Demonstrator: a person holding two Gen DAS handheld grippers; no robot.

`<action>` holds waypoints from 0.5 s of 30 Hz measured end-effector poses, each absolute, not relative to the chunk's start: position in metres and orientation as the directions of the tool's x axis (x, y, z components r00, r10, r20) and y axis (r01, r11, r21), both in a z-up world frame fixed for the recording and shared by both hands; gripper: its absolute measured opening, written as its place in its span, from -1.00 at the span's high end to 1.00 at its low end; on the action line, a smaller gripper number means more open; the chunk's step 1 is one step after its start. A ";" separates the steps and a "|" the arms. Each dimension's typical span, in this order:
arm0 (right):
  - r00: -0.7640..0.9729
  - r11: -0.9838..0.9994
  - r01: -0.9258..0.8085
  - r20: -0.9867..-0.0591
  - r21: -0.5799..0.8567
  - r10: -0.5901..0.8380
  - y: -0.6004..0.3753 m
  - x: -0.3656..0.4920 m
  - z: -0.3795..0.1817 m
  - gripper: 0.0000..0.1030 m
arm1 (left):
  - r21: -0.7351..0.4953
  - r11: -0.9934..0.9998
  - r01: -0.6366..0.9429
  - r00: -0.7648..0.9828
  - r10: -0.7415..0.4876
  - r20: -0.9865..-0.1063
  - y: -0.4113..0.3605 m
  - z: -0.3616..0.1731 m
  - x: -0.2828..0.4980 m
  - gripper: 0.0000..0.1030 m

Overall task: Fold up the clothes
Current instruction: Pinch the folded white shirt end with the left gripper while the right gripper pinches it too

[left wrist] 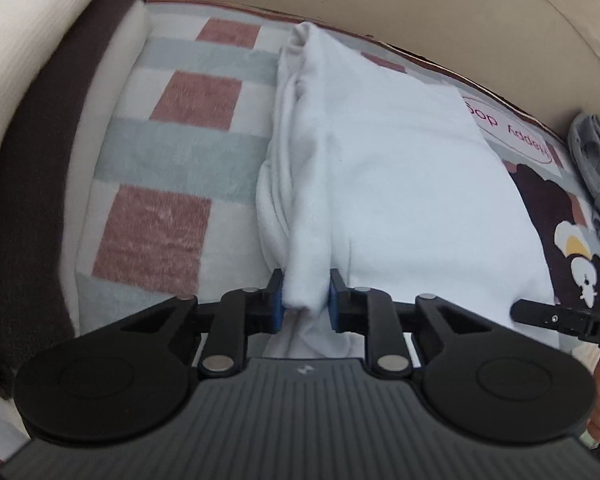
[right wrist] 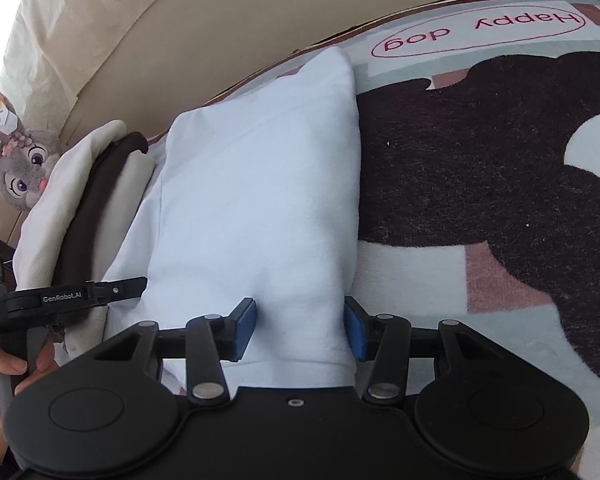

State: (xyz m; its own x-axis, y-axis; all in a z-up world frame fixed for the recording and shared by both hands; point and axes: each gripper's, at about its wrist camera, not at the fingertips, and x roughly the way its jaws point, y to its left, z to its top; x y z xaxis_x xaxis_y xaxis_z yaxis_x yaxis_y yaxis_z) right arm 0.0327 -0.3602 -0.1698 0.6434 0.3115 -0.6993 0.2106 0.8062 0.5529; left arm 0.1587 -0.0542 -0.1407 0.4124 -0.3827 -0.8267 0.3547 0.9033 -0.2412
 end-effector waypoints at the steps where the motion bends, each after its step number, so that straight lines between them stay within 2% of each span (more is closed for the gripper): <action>1: 0.646 0.810 0.208 -0.699 0.548 0.306 -0.359 0.032 -0.170 -0.03 | -0.227 0.901 0.369 0.421 -0.380 -0.823 -0.057 -0.137 0.155 0.63; 7: 0.670 0.824 0.201 -0.688 0.529 0.279 -0.353 0.030 -0.172 -0.09 | -0.343 0.836 0.428 0.403 -0.516 -0.756 -0.059 -0.121 0.156 0.62; 10: 0.675 0.861 0.161 -0.690 0.483 0.262 -0.347 0.030 -0.172 -0.07 | -0.404 0.827 0.392 0.374 -0.544 -0.751 -0.051 -0.125 0.166 0.61; 11: 0.674 0.878 0.144 -0.695 0.456 0.251 -0.345 0.031 -0.171 -0.03 | -0.423 0.823 0.379 0.364 -0.553 -0.749 -0.048 -0.126 0.170 0.59; 15: 0.688 0.930 0.110 -0.702 0.351 0.184 -0.331 0.031 -0.162 0.57 | -0.391 0.854 0.344 0.372 -0.506 -0.778 -0.046 -0.136 0.172 0.56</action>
